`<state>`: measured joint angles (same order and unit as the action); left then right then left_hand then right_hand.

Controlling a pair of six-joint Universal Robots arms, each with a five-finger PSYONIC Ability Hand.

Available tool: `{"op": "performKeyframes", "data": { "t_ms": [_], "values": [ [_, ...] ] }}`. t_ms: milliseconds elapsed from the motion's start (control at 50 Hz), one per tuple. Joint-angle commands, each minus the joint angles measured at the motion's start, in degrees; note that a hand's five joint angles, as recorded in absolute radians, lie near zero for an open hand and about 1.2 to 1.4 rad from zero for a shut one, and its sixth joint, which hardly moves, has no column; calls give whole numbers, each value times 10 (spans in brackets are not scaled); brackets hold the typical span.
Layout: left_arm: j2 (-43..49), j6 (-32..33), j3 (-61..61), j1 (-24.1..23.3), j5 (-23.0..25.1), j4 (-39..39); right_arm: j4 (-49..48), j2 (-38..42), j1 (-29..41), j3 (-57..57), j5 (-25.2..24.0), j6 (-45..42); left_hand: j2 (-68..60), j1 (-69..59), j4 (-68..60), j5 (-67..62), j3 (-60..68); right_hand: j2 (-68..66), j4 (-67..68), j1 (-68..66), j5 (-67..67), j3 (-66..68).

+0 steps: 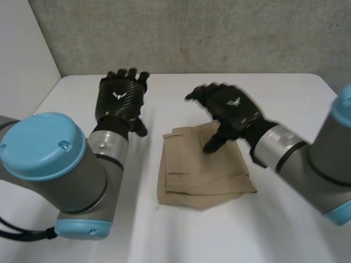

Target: Fold the shorts.

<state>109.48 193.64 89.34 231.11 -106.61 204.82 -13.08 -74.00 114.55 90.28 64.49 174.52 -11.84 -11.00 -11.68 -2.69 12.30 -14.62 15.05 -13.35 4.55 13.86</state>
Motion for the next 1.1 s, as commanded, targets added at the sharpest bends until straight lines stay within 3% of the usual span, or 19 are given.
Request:
{"op": "performKeyframes", "data": {
  "t_ms": [20,140,240,400,500,660,740,820,920,980,1020,1100],
  "values": [
    [72,-1,-109,-64,32,-36,34,-7,-64,-20,12,83,3,-6,1,11,-7,32,-36,19,-31,-24],
    [156,-12,-198,-97,55,-120,83,51,-69,-54,27,37,3,-6,1,11,-7,46,-50,34,-46,-39],
    [217,-42,-250,-97,51,-180,107,113,-66,-71,34,-14,-4,-12,-6,5,-1,46,-50,34,-46,-39],
    [281,-50,-273,-80,1,-278,123,195,-64,-97,40,-80,-7,-16,-9,1,3,46,-50,34,-46,-39],
    [285,-52,-264,-69,-5,-295,145,213,-64,-119,77,-131,-6,-14,-7,3,1,46,-50,34,-46,-39],
    [219,-48,-257,-69,1,-295,165,170,-47,-150,114,-178,3,-6,1,11,-7,46,-50,34,-46,-39],
    [153,-46,-256,-67,3,-295,163,101,-22,-167,118,-173,6,-2,5,15,-11,46,-50,34,-46,-39],
    [69,-46,-248,-52,3,-297,160,40,-19,-198,163,-141,11,3,10,20,-16,46,-50,34,-46,-39],
    [-47,-45,-229,29,-1,-340,175,-12,-22,-233,278,-88,18,10,17,27,-23,46,-50,34,-46,-39],
    [-80,-54,-230,66,0,-393,208,-19,-22,-238,314,-87,18,10,17,27,-23,46,-50,34,-46,-39],
    [-102,-73,-230,97,4,-433,228,-19,-22,-242,317,-83,18,10,17,27,-23,46,-50,34,-46,-39],
    [-115,-105,-228,126,29,-442,266,-19,-21,-248,310,-81,18,10,17,27,-23,46,-50,34,-46,-39]
  ]
}}
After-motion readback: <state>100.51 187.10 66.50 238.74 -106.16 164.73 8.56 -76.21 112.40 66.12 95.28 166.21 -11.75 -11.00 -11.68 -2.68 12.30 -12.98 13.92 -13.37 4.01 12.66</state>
